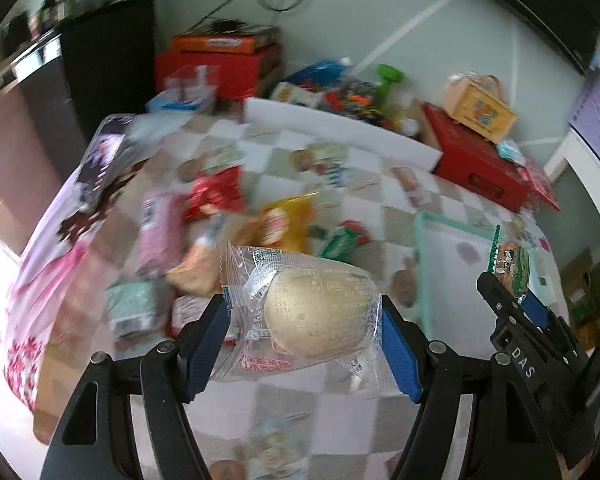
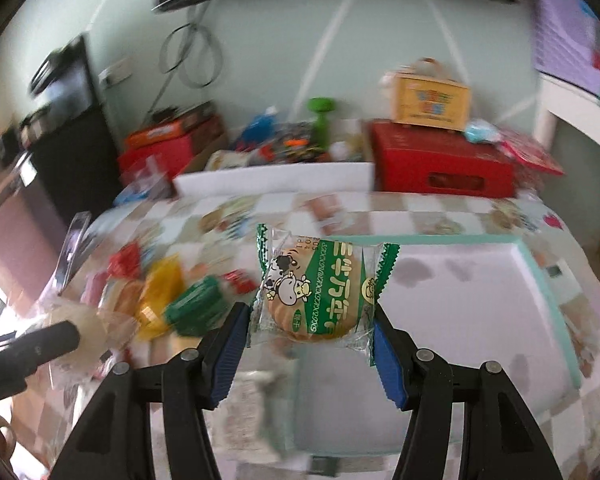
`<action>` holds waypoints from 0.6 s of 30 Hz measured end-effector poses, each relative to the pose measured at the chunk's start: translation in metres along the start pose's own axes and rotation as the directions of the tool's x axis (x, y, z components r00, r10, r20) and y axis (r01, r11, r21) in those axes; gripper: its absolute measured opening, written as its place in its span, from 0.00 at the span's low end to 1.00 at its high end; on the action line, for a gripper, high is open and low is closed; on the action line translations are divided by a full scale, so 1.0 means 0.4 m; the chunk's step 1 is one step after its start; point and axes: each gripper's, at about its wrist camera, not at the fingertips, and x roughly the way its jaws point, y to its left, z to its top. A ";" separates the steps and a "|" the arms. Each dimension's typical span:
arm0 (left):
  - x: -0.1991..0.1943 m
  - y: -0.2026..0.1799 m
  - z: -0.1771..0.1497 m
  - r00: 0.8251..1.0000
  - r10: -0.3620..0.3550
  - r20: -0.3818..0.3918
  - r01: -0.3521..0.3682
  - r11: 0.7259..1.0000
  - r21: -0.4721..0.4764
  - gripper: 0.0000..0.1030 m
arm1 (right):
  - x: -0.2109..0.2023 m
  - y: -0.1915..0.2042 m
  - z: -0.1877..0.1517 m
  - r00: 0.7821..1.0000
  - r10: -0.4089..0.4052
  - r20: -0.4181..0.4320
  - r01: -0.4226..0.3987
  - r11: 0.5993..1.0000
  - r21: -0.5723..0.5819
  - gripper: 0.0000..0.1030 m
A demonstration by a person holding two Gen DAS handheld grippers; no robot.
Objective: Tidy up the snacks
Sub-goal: 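Lift the bread with the left tool while the right tool carries the biscuit toward the tray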
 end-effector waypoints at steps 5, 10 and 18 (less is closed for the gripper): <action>0.020 -0.104 0.023 0.998 -0.056 0.001 0.056 0.996 0.067 0.72 | -0.002 -0.110 0.018 0.992 -0.124 0.023 0.122 0.990 0.070 0.60; 0.068 -0.200 0.033 0.996 -0.092 -0.020 0.094 0.986 0.136 0.72 | -0.006 -0.210 0.022 0.984 -0.175 0.013 0.171 0.972 0.160 0.60; 0.145 -0.330 0.010 0.991 -0.128 -0.045 0.136 0.957 0.257 0.72 | 0.008 -0.324 0.006 0.949 -0.307 -0.069 0.314 0.914 0.255 0.61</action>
